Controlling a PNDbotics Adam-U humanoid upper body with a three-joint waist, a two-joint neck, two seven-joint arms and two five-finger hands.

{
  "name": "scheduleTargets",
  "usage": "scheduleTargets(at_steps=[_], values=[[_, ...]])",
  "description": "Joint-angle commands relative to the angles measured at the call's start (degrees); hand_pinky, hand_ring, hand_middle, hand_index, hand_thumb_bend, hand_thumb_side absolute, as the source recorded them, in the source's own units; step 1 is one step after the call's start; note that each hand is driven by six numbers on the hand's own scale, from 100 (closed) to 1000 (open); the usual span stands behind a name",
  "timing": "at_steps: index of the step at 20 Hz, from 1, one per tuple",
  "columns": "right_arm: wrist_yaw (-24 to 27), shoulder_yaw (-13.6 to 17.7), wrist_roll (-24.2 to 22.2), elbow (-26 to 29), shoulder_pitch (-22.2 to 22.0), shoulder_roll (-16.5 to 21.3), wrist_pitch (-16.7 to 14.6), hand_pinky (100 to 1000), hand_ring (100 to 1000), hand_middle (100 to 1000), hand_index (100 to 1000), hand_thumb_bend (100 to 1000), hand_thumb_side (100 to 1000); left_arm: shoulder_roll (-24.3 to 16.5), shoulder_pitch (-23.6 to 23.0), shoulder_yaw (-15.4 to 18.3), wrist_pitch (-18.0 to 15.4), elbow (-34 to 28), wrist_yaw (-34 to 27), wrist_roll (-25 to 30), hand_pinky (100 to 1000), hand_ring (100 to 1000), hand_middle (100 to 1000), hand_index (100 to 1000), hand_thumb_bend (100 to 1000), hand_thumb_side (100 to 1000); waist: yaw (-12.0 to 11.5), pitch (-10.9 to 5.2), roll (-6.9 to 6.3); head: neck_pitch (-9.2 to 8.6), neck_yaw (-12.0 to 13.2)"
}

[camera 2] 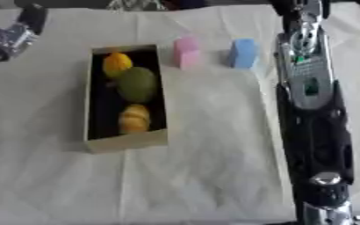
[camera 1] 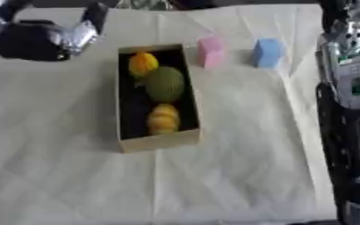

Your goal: Pick up objects on the table and place them in the box.

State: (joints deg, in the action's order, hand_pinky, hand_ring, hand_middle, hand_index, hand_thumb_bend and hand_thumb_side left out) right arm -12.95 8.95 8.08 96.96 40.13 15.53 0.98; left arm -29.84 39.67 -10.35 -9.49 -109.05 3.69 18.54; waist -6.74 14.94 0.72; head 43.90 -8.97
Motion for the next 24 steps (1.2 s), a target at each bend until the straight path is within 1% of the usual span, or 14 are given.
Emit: scheduleTargets(at_steps=[1, 3, 5, 8, 13, 18, 24], values=[[-2.2, -0.6, -0.7, -2.7, 3.5, 4.2, -0.3, 739, 748, 579, 832, 100, 470, -3.3, -4.3, 4.7, -1.5, -4.8, -9.3, -4.7, 865, 859, 873, 959, 100, 672, 0.2, 0.25, -0.13, 0.21, 1.1], [-3.6, -1.1, -1.3, -5.8, 5.7, 6.2, -0.6, 741, 754, 583, 835, 100, 470, -2.7, -8.1, 7.2, -3.0, -5.4, -13.5, -6.7, 864, 853, 866, 952, 100, 672, 0.3, 0.51, -0.04, 0.21, 1.9], [-4.8, -1.5, -2.1, -9.7, 7.8, 8.4, -0.9, 741, 757, 584, 837, 100, 470, -1.9, -11.3, 9.4, -3.9, -5.5, -16.4, -8.4, 862, 845, 858, 941, 100, 672, 0.3, 0.73, 0.05, 0.21, 2.6], [-6.0, -1.8, -3.3, -16.2, 10.5, 11.8, -1.3, 744, 761, 588, 840, 100, 470, -1.2, -14.3, 11.1, -3.4, -5.5, -17.2, -9.0, 862, 844, 856, 935, 100, 672, 0.3, 0.83, 0.13, 0.21, 3.4], [-9.0, -2.7, -5.0, -26.5, 13.9, 16.4, -3.8, 753, 777, 608, 850, 100, 462, -0.6, -15.2, 11.8, -3.1, -5.5, -17.1, -9.4, 863, 845, 856, 934, 100, 672, 0.5, 0.54, 0.24, 0.21, 4.5], [-13.2, -4.4, -7.3, -34.6, 16.1, 20.6, -7.7, 765, 795, 640, 861, 100, 418, -0.5, -15.3, 11.8, -3.5, -5.5, -17.0, -10.0, 862, 845, 855, 933, 100, 672, 0.8, 0.33, 0.36, 0.21, 4.9], [-16.7, -6.9, -12.4, -40.2, 17.5, 23.9, -12.4, 790, 834, 715, 885, 100, 269, -0.4, -15.3, 11.7, -4.1, -5.5, -17.0, -10.5, 862, 845, 852, 929, 100, 672, 1.2, -0.01, 0.6, 0.21, 5.6]])
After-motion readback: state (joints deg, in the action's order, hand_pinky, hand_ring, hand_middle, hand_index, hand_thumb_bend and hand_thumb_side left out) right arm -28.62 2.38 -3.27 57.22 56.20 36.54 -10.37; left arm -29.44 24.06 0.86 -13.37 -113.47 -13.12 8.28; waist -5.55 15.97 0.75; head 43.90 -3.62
